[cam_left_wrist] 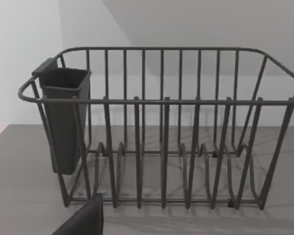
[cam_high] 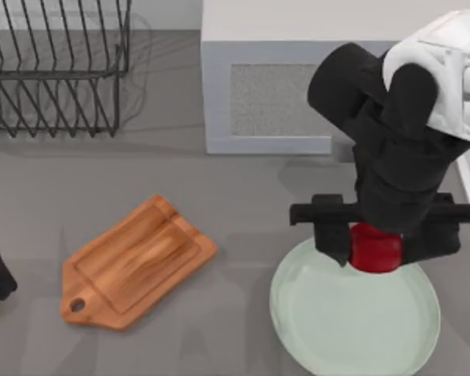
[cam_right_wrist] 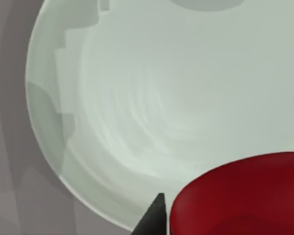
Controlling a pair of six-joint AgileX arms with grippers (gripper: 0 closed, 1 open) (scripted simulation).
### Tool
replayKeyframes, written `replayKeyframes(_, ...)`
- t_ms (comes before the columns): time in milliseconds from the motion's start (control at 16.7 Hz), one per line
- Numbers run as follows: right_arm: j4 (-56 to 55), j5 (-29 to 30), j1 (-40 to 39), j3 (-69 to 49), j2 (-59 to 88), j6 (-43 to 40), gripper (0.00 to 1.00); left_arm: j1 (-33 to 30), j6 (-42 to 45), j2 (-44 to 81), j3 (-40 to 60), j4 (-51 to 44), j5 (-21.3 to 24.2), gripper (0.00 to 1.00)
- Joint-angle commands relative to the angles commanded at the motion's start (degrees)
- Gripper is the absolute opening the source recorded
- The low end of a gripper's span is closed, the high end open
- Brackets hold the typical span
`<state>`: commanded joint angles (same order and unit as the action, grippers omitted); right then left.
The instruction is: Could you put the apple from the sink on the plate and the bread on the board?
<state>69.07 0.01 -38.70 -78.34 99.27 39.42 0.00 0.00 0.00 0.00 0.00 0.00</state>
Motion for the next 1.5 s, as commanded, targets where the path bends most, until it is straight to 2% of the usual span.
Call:
replayKeyframes(780,0.0,0.0,0.0,0.0,0.0,0.0,0.98,0.0,0.0,0.0,0.0,0.0,0.0,1.0)
replayKeyframes(1500,-1.34,0.0,0.86,1.38,-1.54,-0.81,1.0,0.0,0.0,0.0,0.0,0.0,0.0,1.0)
